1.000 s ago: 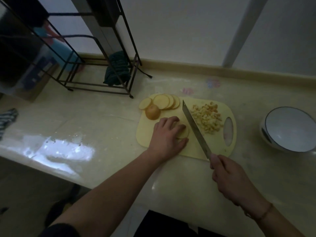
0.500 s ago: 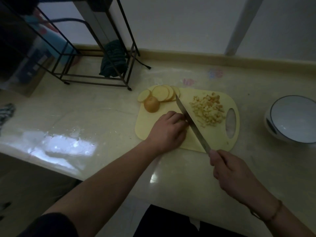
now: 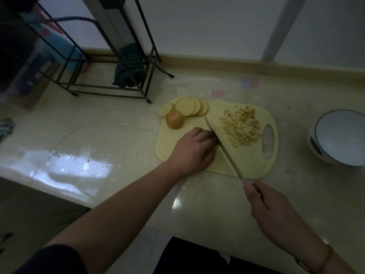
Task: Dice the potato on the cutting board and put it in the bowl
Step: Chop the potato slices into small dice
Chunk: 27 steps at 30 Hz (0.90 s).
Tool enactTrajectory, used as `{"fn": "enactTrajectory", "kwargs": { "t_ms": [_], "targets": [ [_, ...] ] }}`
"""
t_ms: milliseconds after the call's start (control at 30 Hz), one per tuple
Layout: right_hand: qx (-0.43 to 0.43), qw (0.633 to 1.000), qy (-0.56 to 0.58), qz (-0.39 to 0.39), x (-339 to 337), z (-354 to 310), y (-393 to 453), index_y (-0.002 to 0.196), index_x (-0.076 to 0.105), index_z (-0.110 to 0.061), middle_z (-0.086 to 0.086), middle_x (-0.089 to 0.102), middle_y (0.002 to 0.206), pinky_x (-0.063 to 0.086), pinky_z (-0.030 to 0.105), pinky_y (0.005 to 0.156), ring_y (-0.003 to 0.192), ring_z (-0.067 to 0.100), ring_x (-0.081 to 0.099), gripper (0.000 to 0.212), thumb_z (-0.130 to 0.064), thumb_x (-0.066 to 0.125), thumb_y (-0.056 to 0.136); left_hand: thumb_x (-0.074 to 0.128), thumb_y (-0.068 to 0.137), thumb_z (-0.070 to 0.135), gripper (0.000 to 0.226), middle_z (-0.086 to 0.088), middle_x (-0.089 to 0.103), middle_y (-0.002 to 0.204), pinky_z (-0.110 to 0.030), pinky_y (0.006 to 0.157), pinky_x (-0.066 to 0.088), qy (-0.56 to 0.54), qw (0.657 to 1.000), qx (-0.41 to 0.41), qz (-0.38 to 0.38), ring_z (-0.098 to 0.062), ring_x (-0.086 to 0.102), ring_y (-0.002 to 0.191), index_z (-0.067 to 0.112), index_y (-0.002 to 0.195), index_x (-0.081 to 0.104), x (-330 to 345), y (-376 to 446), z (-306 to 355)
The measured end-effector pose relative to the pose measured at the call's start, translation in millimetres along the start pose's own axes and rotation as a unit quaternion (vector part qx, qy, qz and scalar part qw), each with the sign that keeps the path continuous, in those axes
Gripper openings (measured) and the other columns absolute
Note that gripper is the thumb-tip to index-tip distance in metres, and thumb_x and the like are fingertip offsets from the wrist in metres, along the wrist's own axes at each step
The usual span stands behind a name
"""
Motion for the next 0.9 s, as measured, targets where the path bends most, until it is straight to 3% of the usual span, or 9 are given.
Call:
{"fn": "enactTrajectory", "kwargs": {
  "t_ms": [233,333,533,733,900],
  "targets": [
    [0.003,1.0,-0.025,-0.009,4,-7,27,0.07,0.048,-0.01,0.003,0.053,0.06,0.04,0.029,0.059,0.057,0.009,0.051,0.051,-0.052,0.031,0.094,0.064,0.088,0.019,0.025,-0.01,0.068,0.112,-0.041,0.083,0.05,-0.005,1.0,-0.006,-0.007,-0.032,0.059,0.095,0.007,0.108,0.073,4,-1,0],
    [0.005,1.0,-0.02,-0.016,3,-3,29,0.071,0.049,-0.008,0.006,0.054,0.061,0.042,0.039,0.061,0.053,0.011,0.05,0.053,-0.053,0.031,0.093,0.063,0.089,0.021,0.026,-0.01,0.068,0.113,-0.042,0.082,0.05,0.0,1.0,-0.007,-0.009,-0.03,0.059,0.096,0.007,0.109,0.073,5,-1,-2],
    [0.06,0.995,0.072,-0.039,-1,12,30,0.07,0.046,-0.014,-0.005,0.047,0.049,0.029,0.016,0.04,0.038,0.002,0.039,0.055,-0.064,0.03,0.087,0.071,0.086,0.017,0.021,-0.01,0.068,0.108,-0.037,0.081,0.05,-0.013,1.0,-0.01,0.007,-0.029,0.059,0.094,0.007,0.104,0.074,-1,-2,0],
    [0.009,0.999,0.04,-0.02,-2,0,24,0.07,0.049,-0.007,-0.001,0.05,0.05,0.033,0.018,0.043,0.041,0.005,0.044,0.059,-0.061,0.032,0.087,0.071,0.087,0.015,0.018,-0.013,0.067,0.105,-0.038,0.084,0.052,-0.036,0.999,-0.018,0.004,-0.03,0.06,0.097,0.003,0.1,0.073,-4,-7,-4],
    [-0.012,1.0,0.005,-0.019,0,-6,19,0.066,0.049,-0.013,0.006,0.055,0.057,0.038,0.027,0.053,0.051,0.01,0.05,0.053,-0.058,0.034,0.09,0.068,0.086,0.015,0.023,-0.015,0.066,0.107,-0.04,0.085,0.051,-0.026,0.999,-0.023,-0.013,-0.034,0.059,0.098,0.001,0.104,0.072,-1,-7,-6]
  ]
}}
Point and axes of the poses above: each hand's wrist, its own y-axis towards the middle knuckle, its own x-axis out of the palm, z = x × y, the point moved 7 cm from there along y, towards the middle knuckle
